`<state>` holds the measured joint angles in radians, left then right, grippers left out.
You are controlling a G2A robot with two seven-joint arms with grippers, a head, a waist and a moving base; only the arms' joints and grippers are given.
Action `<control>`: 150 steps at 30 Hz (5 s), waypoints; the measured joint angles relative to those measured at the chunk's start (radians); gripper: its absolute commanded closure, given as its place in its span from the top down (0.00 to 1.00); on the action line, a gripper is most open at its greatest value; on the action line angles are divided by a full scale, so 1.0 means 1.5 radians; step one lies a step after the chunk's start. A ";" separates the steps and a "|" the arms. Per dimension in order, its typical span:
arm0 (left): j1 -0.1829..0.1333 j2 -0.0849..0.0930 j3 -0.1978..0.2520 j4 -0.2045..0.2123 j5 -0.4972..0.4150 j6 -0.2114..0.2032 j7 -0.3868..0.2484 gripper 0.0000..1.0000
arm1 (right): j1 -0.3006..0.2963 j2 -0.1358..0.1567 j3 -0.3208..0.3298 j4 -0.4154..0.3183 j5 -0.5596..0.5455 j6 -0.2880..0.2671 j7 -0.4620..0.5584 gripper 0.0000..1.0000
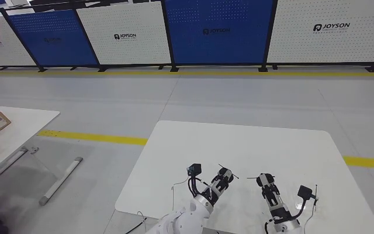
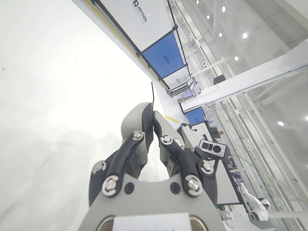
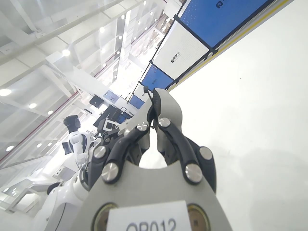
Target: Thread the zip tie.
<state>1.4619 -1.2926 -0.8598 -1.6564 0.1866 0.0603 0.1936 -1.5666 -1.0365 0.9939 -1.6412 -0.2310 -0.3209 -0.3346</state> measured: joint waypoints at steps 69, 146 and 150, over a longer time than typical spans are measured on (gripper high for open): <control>0.002 -0.027 0.021 -0.013 -0.006 0.055 0.122 0.00 | 0.013 -0.030 0.003 0.003 -0.013 0.029 0.005 0.00; 0.002 -0.027 0.021 -0.013 -0.006 0.055 0.122 0.00 | 0.071 -0.117 -0.016 0.080 0.034 0.049 0.104 0.00; 0.002 -0.027 0.021 -0.013 -0.006 0.055 0.122 0.00 | 0.071 -0.117 -0.016 0.080 0.034 0.049 0.104 0.00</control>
<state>1.4655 -1.3338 -0.8288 -1.6754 0.1769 0.1423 0.3764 -1.4607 -1.2116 0.9704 -1.5207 -0.1793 -0.2473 -0.1783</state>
